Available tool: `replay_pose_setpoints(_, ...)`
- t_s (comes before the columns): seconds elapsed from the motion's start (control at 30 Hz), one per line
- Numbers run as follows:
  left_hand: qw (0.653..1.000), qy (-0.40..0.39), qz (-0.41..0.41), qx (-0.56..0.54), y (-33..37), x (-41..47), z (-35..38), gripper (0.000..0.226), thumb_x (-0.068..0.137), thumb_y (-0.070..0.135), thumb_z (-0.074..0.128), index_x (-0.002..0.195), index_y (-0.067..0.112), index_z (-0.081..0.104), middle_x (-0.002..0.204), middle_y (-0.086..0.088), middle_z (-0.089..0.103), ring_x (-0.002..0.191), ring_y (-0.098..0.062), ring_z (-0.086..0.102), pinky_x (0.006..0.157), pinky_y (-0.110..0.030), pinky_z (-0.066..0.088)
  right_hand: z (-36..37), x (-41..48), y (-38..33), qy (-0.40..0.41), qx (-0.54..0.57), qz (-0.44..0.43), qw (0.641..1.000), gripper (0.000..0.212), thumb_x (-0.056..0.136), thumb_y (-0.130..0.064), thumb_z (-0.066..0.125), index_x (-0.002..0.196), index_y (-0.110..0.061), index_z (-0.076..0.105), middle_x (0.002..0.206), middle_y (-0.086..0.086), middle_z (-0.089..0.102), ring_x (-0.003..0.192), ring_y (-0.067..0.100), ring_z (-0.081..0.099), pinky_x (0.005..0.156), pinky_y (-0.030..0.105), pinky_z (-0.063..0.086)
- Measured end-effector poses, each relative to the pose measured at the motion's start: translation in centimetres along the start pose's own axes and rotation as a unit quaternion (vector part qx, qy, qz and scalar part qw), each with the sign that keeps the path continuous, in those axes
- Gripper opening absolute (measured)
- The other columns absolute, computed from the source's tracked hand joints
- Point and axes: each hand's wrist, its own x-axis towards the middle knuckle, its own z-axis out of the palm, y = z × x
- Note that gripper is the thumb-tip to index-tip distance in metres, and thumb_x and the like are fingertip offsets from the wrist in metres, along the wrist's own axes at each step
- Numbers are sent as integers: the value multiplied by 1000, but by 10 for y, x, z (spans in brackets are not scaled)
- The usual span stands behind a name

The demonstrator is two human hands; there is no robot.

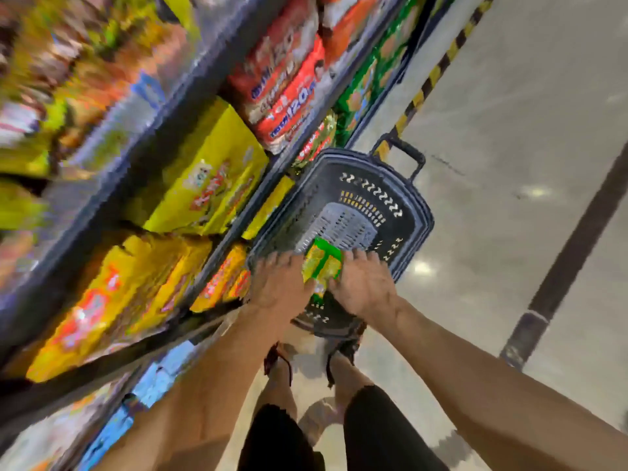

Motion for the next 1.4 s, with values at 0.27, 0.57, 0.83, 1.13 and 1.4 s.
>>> replay_pose_setpoints(0.27,978,137,-113,-109,-16,-172,-76,61,100,57,46,141,14,59,140,-12,64,134,-36,57,112,-49,41,-85,-128,-71,78,-62,-130,986,69,100,-60,54,147,-10,42,145,16,53,135,40,48,107,51,43)
replay_pose_setpoints(0.57,942,208,-214,-151,-77,-372,-43,61,106,55,43,155,18,45,156,-8,51,144,-31,43,119,-45,34,-65,-285,-174,137,-109,-224,959,69,105,-52,48,157,-10,32,158,15,41,145,38,38,115,52,35)
replay_pose_setpoints(0.83,887,255,-334,-190,-129,-554,8,49,103,47,51,140,16,54,138,-10,62,130,-34,54,104,-44,42,-5,-417,-264,173,-158,-331,914,61,102,-53,51,147,-12,41,146,15,51,136,39,48,109,49,43)
replay_pose_setpoints(1.13,836,308,-399,-218,-181,-627,7,60,103,52,51,151,16,48,152,-7,56,140,-32,48,114,-44,39,-5,-472,-347,187,-196,-411,870,70,105,-54,46,157,-10,31,156,15,42,141,39,41,111,50,39)
replay_pose_setpoints(1.4,810,321,-425,-244,-224,-611,-14,63,106,52,47,156,15,42,157,-5,51,145,-29,44,116,-45,39,-23,-442,-402,178,-160,-455,858,67,105,-54,48,154,-11,34,154,14,43,141,37,41,115,50,38)
